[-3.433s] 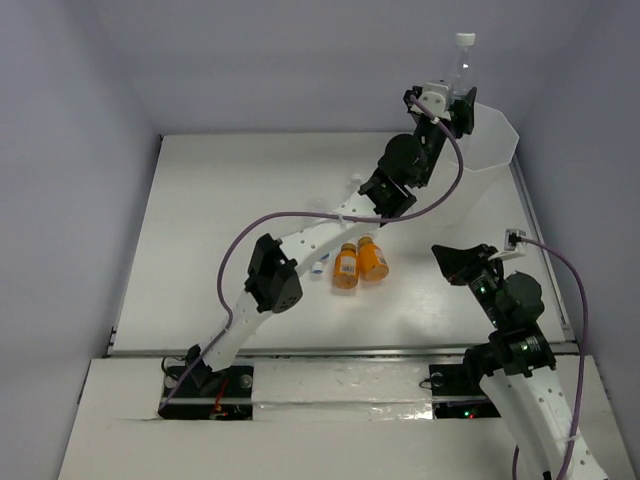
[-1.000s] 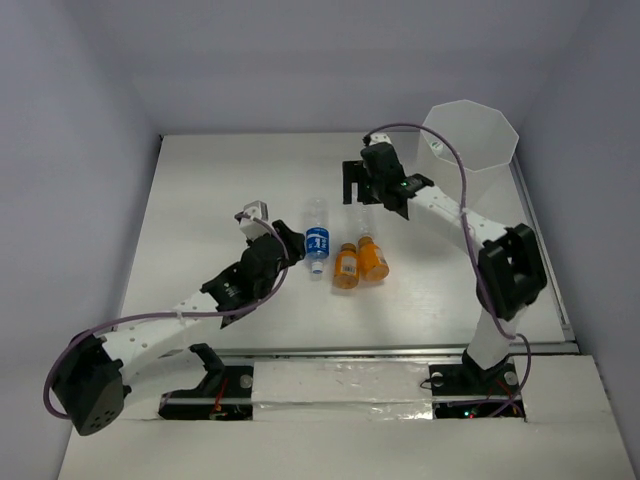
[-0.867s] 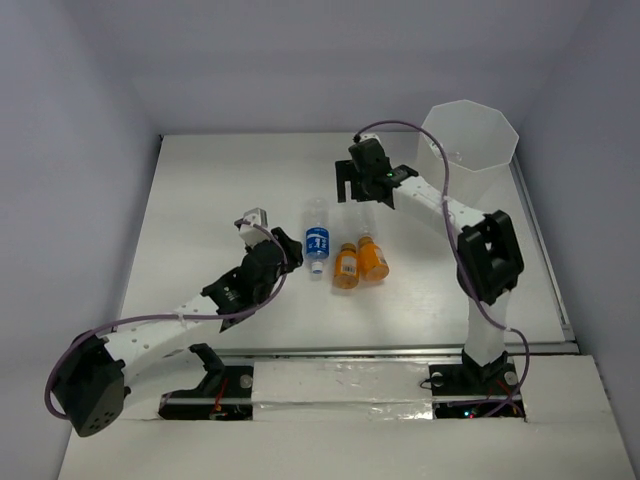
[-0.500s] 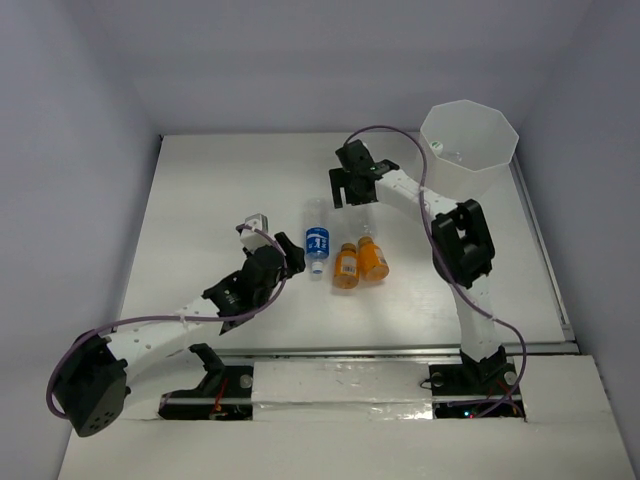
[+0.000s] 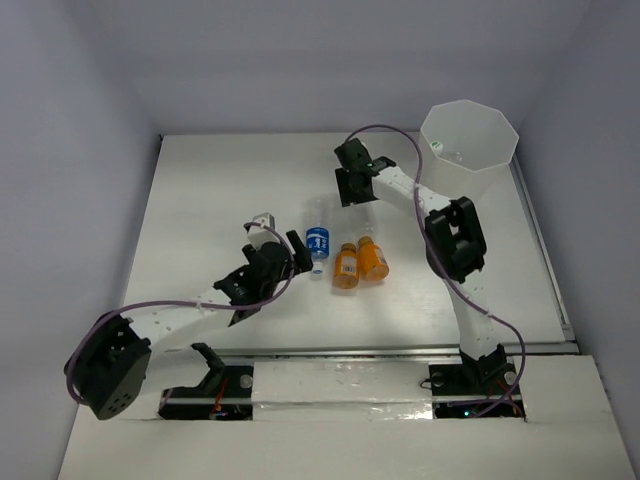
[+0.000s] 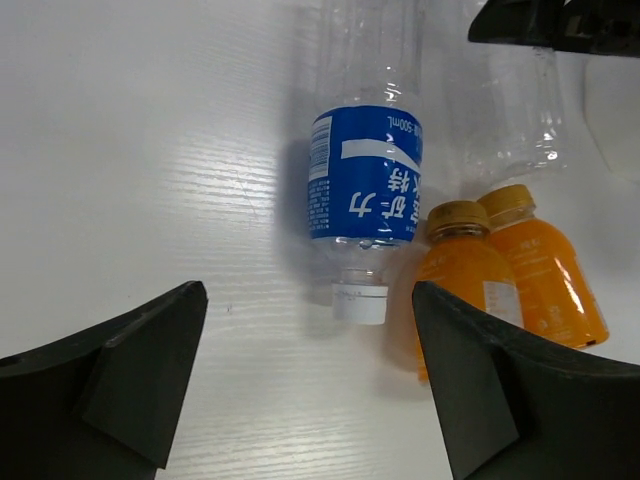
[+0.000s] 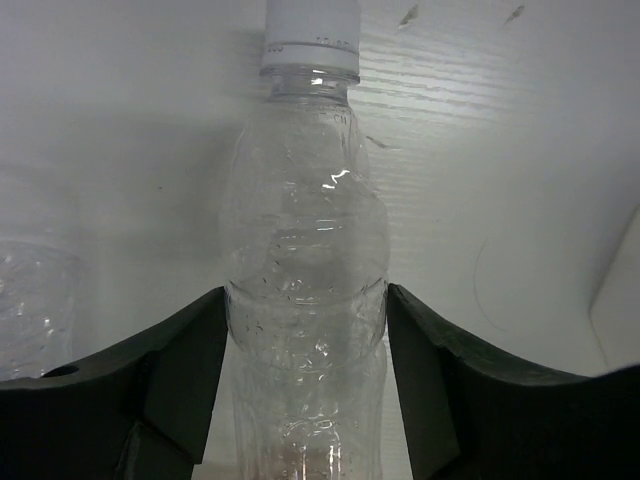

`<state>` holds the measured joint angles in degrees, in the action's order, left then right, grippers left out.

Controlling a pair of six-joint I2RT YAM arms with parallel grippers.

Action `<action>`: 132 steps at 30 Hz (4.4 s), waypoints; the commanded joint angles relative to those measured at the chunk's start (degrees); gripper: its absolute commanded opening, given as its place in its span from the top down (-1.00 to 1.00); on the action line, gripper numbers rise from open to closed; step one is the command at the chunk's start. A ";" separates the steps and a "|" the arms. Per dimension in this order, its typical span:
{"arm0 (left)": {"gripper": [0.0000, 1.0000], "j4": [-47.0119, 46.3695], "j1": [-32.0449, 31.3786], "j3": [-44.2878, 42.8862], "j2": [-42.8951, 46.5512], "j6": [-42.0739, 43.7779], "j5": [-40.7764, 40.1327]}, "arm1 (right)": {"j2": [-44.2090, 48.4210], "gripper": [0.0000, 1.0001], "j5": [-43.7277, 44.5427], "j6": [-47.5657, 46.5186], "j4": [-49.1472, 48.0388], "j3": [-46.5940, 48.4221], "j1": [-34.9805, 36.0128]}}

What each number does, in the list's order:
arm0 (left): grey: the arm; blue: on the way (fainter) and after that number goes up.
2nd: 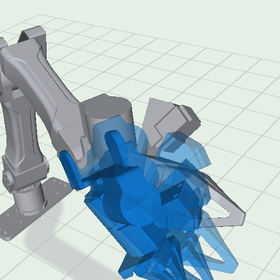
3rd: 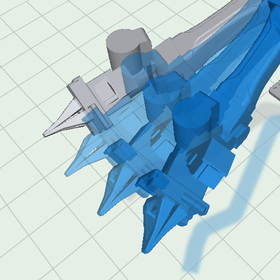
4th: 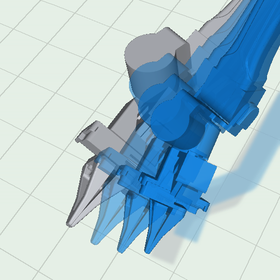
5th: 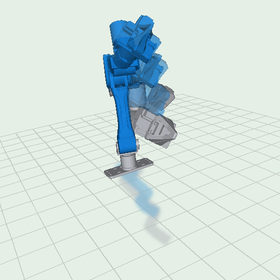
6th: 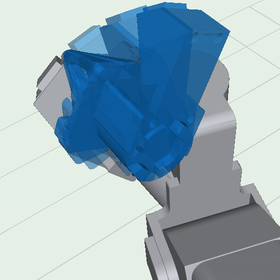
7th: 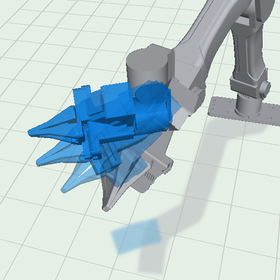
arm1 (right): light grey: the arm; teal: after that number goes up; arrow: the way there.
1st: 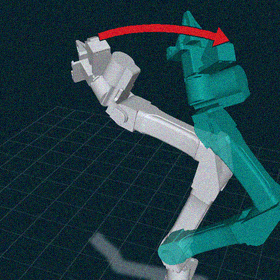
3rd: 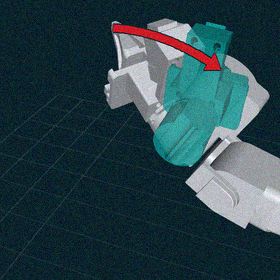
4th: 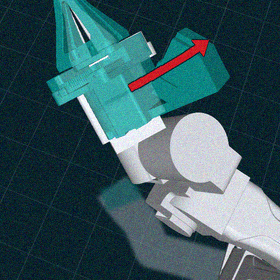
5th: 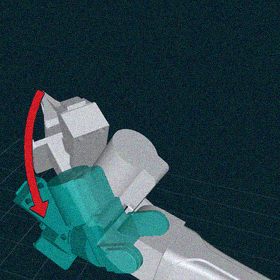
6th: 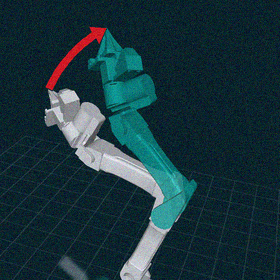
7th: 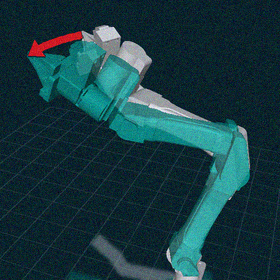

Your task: Put the plastic bottles in the bin

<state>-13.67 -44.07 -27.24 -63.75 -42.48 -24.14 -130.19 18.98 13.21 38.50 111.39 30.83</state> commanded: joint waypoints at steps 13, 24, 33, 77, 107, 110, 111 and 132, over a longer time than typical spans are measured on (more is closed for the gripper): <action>-0.76 -3.99 5.57 -11.16 -10.95 4.24 8.23 | 20.03 -0.13 -1.57 -6.44 -12.30 1.19 -0.42; -0.78 -2.59 8.92 -23.27 -26.24 7.85 11.48 | 44.65 -0.14 10.10 -11.45 -23.29 -5.21 -0.95; -0.79 -0.13 9.45 -30.40 -33.72 9.52 9.82 | 48.63 -0.13 17.31 -8.29 -30.23 -11.98 -15.35; 0.10 -1.45 12.26 -37.44 -46.56 11.01 9.64 | 67.87 -0.76 2.38 6.39 -37.54 -42.92 -11.33; 0.25 -13.40 -4.18 -74.42 -32.92 27.10 7.52 | 97.93 0.60 -23.28 20.54 -34.46 -84.76 5.46; 0.25 -15.42 -4.79 -83.12 -39.60 26.66 7.71 | 99.42 0.58 -25.39 20.89 -34.28 -85.64 7.30; 0.25 -16.20 -5.40 -85.50 -41.44 26.40 7.53 | 99.78 0.57 -25.83 20.89 -34.20 -85.99 7.32; 0.13 -47.22 -7.52 -122.43 -79.60 30.26 1.47 | 111.82 0.49 -31.54 23.52 -28.57 -90.12 12.33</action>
<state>-49.58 -52.62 -146.02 -143.35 -13.96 -22.33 -20.67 -10.46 35.42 9.17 21.56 42.57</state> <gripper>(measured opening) 0.524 0.253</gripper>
